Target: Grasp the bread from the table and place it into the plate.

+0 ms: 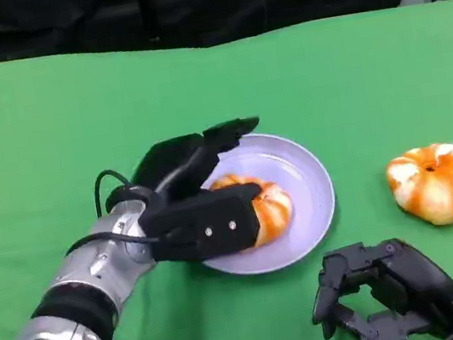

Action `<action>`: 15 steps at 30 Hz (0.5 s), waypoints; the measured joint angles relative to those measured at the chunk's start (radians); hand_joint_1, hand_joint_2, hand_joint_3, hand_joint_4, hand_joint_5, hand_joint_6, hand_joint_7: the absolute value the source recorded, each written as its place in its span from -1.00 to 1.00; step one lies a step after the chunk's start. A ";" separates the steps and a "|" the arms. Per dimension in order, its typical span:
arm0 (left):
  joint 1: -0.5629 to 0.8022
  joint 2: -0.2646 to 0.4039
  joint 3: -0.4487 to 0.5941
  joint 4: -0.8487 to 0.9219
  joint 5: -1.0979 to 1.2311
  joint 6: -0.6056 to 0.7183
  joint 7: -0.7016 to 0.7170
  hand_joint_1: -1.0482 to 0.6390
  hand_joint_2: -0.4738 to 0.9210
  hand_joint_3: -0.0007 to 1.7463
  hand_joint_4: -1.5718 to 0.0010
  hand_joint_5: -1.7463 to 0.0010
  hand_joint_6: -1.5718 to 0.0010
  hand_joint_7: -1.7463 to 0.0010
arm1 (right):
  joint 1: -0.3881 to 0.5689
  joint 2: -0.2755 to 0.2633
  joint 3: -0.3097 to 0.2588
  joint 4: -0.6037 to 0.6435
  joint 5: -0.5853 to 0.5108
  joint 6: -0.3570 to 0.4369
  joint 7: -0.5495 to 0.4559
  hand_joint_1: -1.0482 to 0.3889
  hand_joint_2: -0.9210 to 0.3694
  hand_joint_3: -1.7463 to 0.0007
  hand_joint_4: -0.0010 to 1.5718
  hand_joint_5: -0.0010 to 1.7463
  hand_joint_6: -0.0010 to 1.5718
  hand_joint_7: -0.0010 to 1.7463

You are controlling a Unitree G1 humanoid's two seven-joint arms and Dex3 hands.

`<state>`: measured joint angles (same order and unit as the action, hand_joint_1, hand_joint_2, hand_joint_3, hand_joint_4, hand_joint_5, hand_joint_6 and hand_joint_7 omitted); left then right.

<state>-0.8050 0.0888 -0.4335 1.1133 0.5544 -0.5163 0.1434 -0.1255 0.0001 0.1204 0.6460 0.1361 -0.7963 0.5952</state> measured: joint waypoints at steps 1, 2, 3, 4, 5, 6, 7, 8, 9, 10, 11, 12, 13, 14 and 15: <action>0.002 0.000 0.014 -0.009 -0.020 -0.006 -0.014 -0.83 1.00 -0.02 0.57 0.99 0.70 0.98 | 0.000 0.000 0.000 -0.001 0.000 0.003 0.000 0.61 -0.44 -0.26 0.19 0.59 0.19 0.25; 0.005 0.001 0.027 -0.020 -0.041 -0.014 -0.026 -0.83 1.00 -0.01 0.57 0.99 0.70 0.98 | 0.000 0.000 0.000 -0.003 0.000 0.006 0.000 0.61 -0.45 -0.26 0.19 0.59 0.18 0.25; 0.009 0.002 0.039 -0.033 -0.057 -0.023 -0.037 -0.84 1.00 -0.01 0.56 0.99 0.69 0.98 | 0.000 0.000 0.001 -0.004 0.001 0.008 0.000 0.61 -0.44 -0.26 0.19 0.59 0.18 0.25; 0.010 0.003 0.046 -0.041 -0.072 -0.031 -0.045 -0.84 1.00 -0.01 0.54 0.98 0.68 0.98 | 0.000 0.000 0.001 -0.005 0.001 0.008 0.001 0.61 -0.44 -0.26 0.19 0.59 0.18 0.26; 0.012 0.005 0.051 -0.050 -0.082 -0.035 -0.055 -0.85 1.00 -0.01 0.53 0.97 0.68 0.98 | 0.000 0.000 0.002 -0.007 0.001 0.008 0.001 0.60 -0.44 -0.26 0.19 0.59 0.18 0.26; 0.017 0.007 0.061 -0.062 -0.093 -0.041 -0.067 -0.85 1.00 -0.01 0.51 0.97 0.67 0.97 | 0.001 0.000 0.002 -0.009 0.001 0.008 0.000 0.60 -0.44 -0.27 0.19 0.58 0.18 0.26; 0.025 0.009 0.073 -0.074 -0.111 -0.049 -0.077 -0.85 1.00 -0.03 0.51 0.97 0.66 0.97 | 0.001 0.000 0.002 -0.009 0.001 0.008 -0.001 0.61 -0.44 -0.27 0.19 0.58 0.18 0.26; 0.032 0.010 0.082 -0.082 -0.122 -0.054 -0.084 -0.85 1.00 -0.06 0.50 0.97 0.65 0.97 | 0.001 0.000 0.002 -0.009 0.000 0.008 -0.002 0.61 -0.44 -0.27 0.19 0.58 0.18 0.26; 0.042 0.010 0.094 -0.092 -0.141 -0.059 -0.100 -0.85 1.00 -0.08 0.50 0.97 0.64 0.97 | 0.001 0.000 0.002 -0.009 0.000 0.008 -0.003 0.62 -0.44 -0.27 0.19 0.58 0.18 0.26; 0.057 0.009 0.115 -0.105 -0.172 -0.067 -0.121 -0.85 1.00 -0.10 0.49 0.97 0.63 0.97 | 0.002 0.000 0.002 -0.009 0.000 0.008 -0.003 0.62 -0.44 -0.27 0.19 0.57 0.18 0.26; 0.069 0.009 0.132 -0.116 -0.201 -0.070 -0.138 -0.84 1.00 -0.12 0.47 0.97 0.62 0.97 | 0.002 0.000 0.002 -0.009 0.000 0.008 -0.003 0.62 -0.44 -0.26 0.19 0.57 0.18 0.26; 0.081 0.009 0.150 -0.126 -0.225 -0.073 -0.156 -0.82 1.00 -0.15 0.44 0.97 0.60 0.97 | 0.001 0.000 0.002 -0.009 0.000 0.008 -0.003 0.62 -0.44 -0.26 0.19 0.56 0.18 0.26; 0.094 0.009 0.167 -0.138 -0.251 -0.080 -0.171 -0.81 1.00 -0.18 0.43 0.96 0.60 0.97 | 0.001 0.000 0.002 -0.008 0.000 0.008 -0.003 0.61 -0.44 -0.26 0.19 0.56 0.18 0.25; 0.102 0.009 0.179 -0.147 -0.272 -0.084 -0.182 -0.80 1.00 -0.21 0.41 0.96 0.59 0.98 | 0.001 -0.001 0.002 -0.007 0.000 0.008 -0.002 0.61 -0.44 -0.26 0.18 0.56 0.18 0.25; 0.112 0.008 0.196 -0.160 -0.296 -0.088 -0.197 -0.79 1.00 -0.23 0.40 0.96 0.58 0.98 | 0.001 0.000 0.002 -0.005 0.000 0.008 -0.001 0.60 -0.45 -0.26 0.18 0.55 0.18 0.25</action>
<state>-0.6933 0.0963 -0.2375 0.9532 0.2580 -0.6044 -0.0541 -0.1243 -0.0003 0.1220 0.6405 0.1362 -0.7887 0.5938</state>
